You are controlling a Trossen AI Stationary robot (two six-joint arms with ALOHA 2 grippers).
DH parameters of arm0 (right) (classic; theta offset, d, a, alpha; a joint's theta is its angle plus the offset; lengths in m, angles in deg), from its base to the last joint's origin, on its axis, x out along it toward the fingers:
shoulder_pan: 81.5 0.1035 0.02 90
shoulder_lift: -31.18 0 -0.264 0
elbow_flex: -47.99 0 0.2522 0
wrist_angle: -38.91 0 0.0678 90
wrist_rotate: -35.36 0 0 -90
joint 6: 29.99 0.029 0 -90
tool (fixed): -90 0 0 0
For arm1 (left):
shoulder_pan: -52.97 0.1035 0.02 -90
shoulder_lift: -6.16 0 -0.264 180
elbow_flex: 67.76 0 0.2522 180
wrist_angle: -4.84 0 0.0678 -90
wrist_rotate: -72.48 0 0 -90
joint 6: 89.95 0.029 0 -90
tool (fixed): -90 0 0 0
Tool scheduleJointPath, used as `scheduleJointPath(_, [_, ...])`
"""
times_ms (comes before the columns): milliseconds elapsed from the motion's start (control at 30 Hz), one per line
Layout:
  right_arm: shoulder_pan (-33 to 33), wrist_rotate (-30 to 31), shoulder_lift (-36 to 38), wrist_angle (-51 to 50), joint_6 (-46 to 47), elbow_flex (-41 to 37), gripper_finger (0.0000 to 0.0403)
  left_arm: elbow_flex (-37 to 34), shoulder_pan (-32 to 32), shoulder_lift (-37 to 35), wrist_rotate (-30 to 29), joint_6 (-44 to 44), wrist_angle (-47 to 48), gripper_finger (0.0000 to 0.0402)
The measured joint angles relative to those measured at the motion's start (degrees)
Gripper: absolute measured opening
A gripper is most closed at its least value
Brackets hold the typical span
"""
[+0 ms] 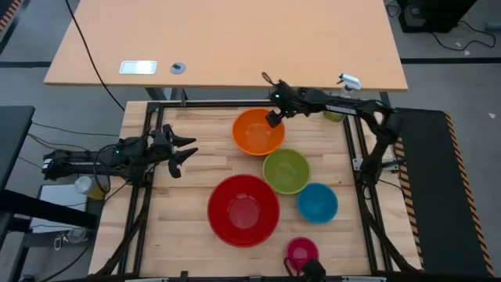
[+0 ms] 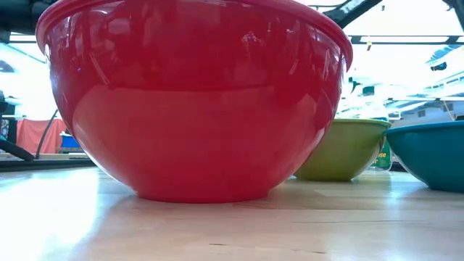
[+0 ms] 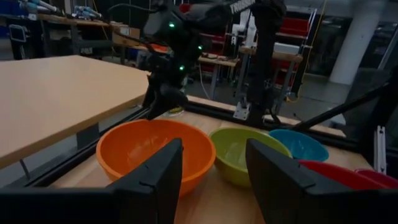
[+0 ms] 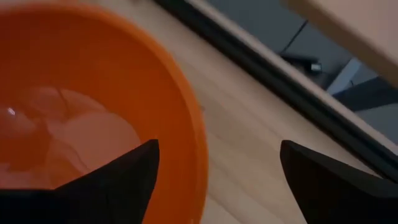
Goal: Nest bowls inside each other
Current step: Stack the large orange bowl on top of the extra large red bowl
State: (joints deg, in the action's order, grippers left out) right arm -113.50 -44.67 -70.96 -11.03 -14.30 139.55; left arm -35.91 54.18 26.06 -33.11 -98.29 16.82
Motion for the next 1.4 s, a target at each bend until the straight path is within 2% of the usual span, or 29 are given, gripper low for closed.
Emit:
scheduleJointPath(133, [0.59, -1.12, -3.89, -3.41, -1.83, 4.22, 0.0318, 0.0, 0.0, -0.02, 0.0, 0.17, 0.34, 0.0178])
scheduleJointPath(400, [0.62, -2.18, -8.06, -7.26, -2.41, 5.61, 0.0254, 0.0, 0.0, -0.02, 0.0, 0.19, 0.32, 0.0178])
scheduleJointPath(567, [0.26, -2.42, -9.33, -8.17, -2.39, 5.58, 0.0184, 0.0, 0.0, -0.02, 0.0, 0.18, -0.08, 0.0178])
scheduleJointPath(767, [0.32, -2.4, -9.08, -5.11, -2.17, 5.57, 0.0077, 0.02, -0.2, -0.02, 0.16, 0.21, -0.94, 0.0178])
scheduleJointPath(900, [0.12, -5.29, -8.5, -3.5, -1.81, 6.8, 0.0021, 1.86, -0.2, -0.02, 1.16, 1.47, 1.71, 0.0178])
scheduleJointPath(1033, [-0.03, -7.23, -8.86, -2.3, -2.08, 8.45, 0.0022, 6.29, -0.2, -0.07, 1.49, 2.87, 9.45, 0.0178])
scheduleJointPath(1100, [0.12, -6.27, -8.88, -2.9, -2.66, 10.64, 0.0029, 7.96, -0.2, -0.09, 1.46, 3.01, 12.89, 0.0178])
scheduleJointPath(1267, [1.82, -5.13, -8.93, -6.08, -4.14, 18.12, 0.0026, 8.37, -0.15, 0.0, 0.15, 2.76, 14.82, 0.0182])
scheduleJointPath(1400, [3.69, -6.36, -8.93, -9.58, -4.5, 23.68, 0.0019, 8.37, -0.13, -0.2, -1.33, 3.12, 14.9, 0.0202])
